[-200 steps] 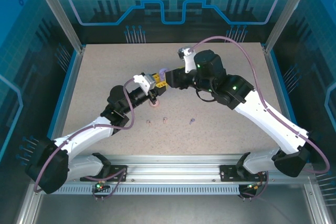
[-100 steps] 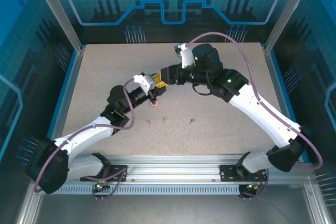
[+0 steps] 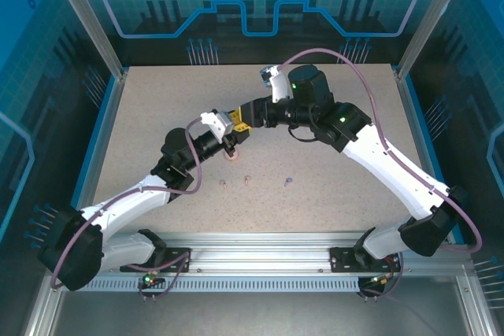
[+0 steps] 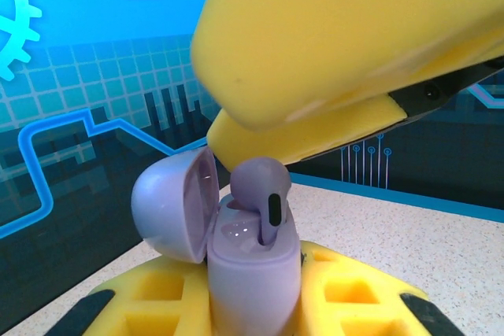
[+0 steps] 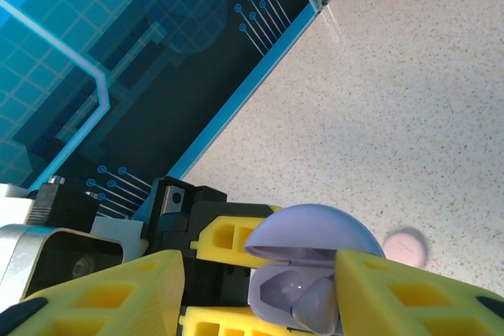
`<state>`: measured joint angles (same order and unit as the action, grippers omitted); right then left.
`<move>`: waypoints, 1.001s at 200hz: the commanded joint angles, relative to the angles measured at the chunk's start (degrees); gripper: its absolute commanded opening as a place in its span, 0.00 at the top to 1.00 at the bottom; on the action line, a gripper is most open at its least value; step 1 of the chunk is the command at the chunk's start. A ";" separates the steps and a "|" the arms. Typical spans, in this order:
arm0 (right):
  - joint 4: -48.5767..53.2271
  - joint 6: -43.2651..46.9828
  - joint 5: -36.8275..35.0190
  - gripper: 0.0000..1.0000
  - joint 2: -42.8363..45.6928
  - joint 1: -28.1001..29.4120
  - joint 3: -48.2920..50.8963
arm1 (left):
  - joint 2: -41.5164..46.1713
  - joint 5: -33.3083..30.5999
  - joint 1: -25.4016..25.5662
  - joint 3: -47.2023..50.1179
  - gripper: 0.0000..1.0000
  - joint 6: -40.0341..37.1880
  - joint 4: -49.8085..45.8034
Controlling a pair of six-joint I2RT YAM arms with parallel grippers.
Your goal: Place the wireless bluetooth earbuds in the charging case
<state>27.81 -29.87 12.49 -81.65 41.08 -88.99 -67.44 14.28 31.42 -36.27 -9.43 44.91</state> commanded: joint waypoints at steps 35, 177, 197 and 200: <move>0.89 -3.04 5.49 0.48 3.83 1.02 3.04 | 0.66 -0.14 0.33 -2.05 1.00 -1.16 0.93; 3.39 3.54 2.33 0.47 2.16 -1.41 -1.78 | 0.53 0.22 0.39 -1.96 1.00 -0.68 0.92; 3.63 4.72 2.10 0.47 0.59 -1.74 -2.92 | 0.58 0.49 0.37 -1.94 1.00 -0.59 0.81; 3.65 4.77 2.05 0.47 0.41 -1.81 -3.15 | 0.61 0.48 0.32 -1.94 1.00 -0.58 0.84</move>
<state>29.85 -27.97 15.09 -79.26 39.92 -89.60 -67.44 14.20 31.57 -36.27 -9.41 44.84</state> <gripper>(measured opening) 0.532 0.224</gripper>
